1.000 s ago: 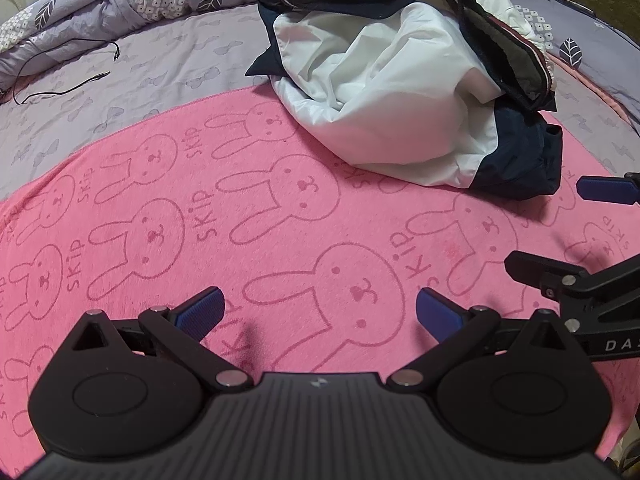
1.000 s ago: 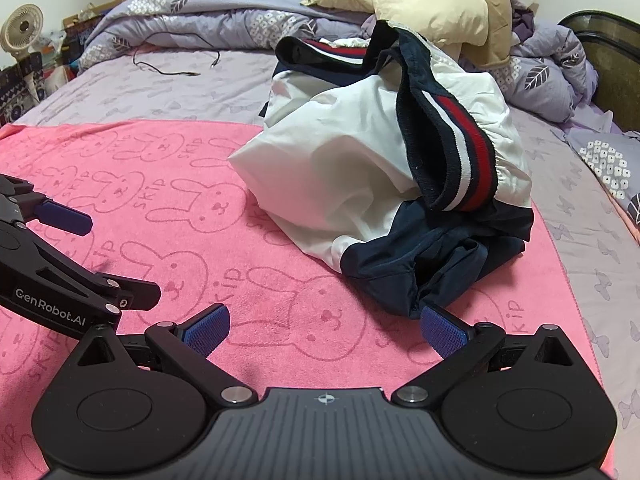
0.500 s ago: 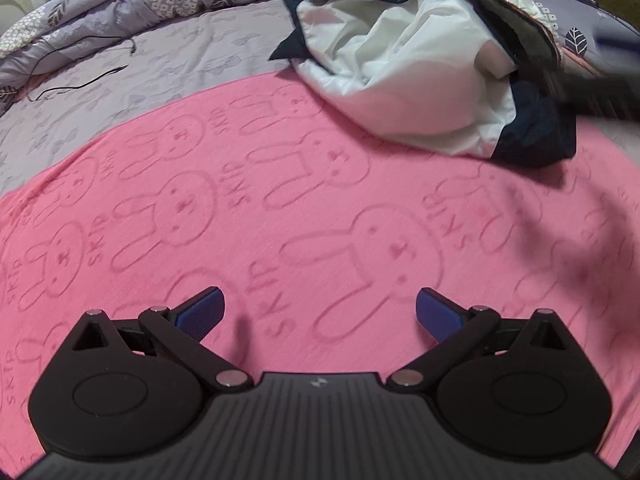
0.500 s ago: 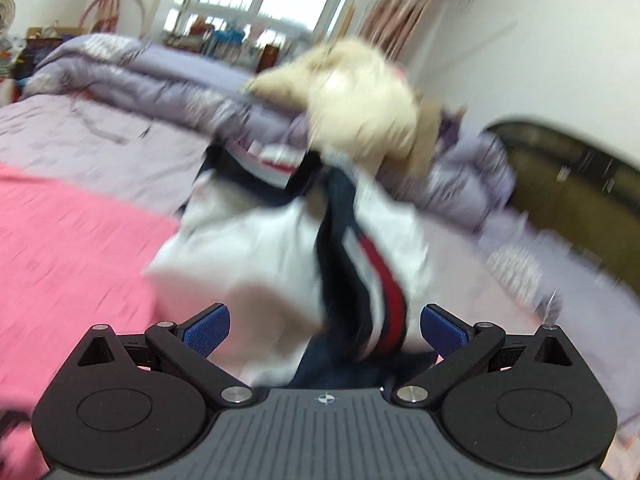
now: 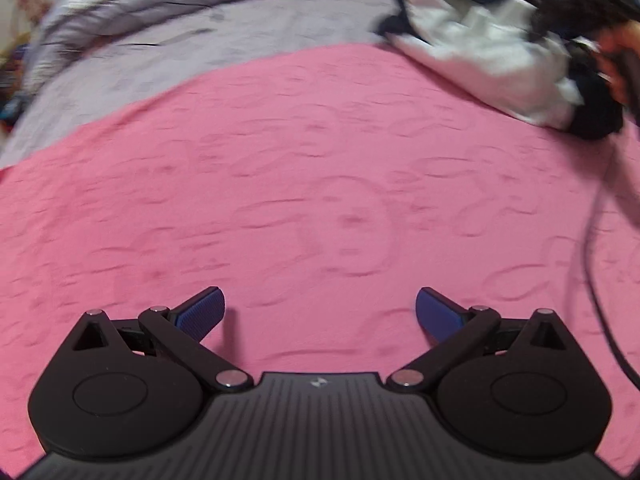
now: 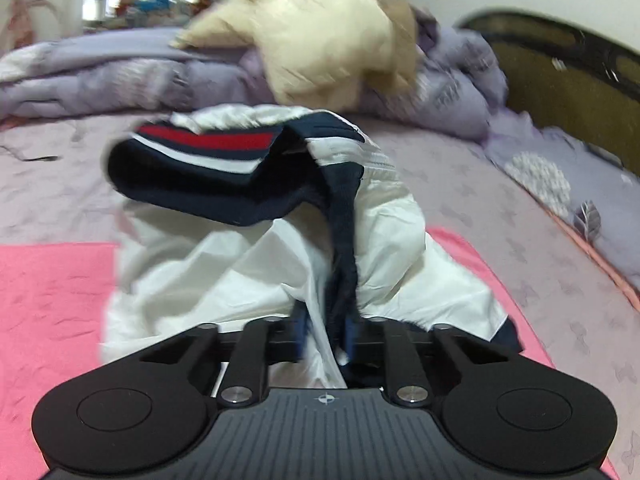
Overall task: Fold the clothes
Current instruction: 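Grasp the jacket with the right gripper and lift it off the pile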
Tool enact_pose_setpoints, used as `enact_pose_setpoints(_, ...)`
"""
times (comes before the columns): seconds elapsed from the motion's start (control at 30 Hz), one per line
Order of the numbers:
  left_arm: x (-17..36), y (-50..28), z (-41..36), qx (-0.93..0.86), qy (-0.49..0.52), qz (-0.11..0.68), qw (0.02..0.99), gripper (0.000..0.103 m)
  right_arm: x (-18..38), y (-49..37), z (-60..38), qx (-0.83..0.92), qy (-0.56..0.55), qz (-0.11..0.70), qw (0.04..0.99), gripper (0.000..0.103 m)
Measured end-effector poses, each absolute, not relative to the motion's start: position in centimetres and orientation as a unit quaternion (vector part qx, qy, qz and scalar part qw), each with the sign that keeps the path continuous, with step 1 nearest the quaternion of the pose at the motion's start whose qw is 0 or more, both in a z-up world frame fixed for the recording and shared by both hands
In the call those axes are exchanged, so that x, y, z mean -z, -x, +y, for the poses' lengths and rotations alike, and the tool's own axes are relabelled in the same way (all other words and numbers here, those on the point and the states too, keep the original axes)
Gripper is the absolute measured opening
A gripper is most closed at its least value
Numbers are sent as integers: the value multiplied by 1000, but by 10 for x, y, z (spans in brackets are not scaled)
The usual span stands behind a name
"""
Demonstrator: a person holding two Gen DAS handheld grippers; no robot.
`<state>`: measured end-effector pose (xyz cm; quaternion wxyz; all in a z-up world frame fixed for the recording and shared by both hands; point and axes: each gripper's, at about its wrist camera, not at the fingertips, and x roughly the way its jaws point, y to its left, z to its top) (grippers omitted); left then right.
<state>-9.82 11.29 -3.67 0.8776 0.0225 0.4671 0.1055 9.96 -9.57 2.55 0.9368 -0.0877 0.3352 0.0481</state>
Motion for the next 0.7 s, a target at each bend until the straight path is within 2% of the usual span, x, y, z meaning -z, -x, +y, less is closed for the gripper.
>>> enact_pose_setpoints(0.17, 20, 119, 167, -189, -17, 448, 874, 103, -52, -9, -74, -230, 61, 328, 914, 12)
enact_pose_setpoints(0.37, -7, 160, 231, -225, 70, 430, 871, 103, -39, 147, -50, -473, 76, 437, 761, 7)
enact_pose_setpoints(0.43, -9, 174, 239, -219, 90, 432, 870, 103, -36, 173, -54, -476, 98, 430, 761, 7)
enact_pose_setpoints(0.47, -10, 179, 241, -214, 97, 433, 870, 103, -35, 186, -56, -477, 108, 426, 761, 12)
enact_pose_setpoints(0.53, -8, 182, 239, -203, 103, 436, 871, 103, -40, 188, -68, -453, 94, 413, 784, 35)
enact_pose_setpoints(0.57, -8, 180, 234, -195, 104, 436, 872, 103, -46, 181, -76, -435, 76, 403, 802, 58)
enact_pose_setpoints(0.6, -8, 174, 229, -182, 104, 437, 875, 103, -52, 174, -85, -418, 53, 389, 819, 72)
enact_pose_setpoints(0.7, -10, 147, 210, -126, 106, 430, 888, 103, -64, 162, -116, -361, -19, 358, 861, 75)
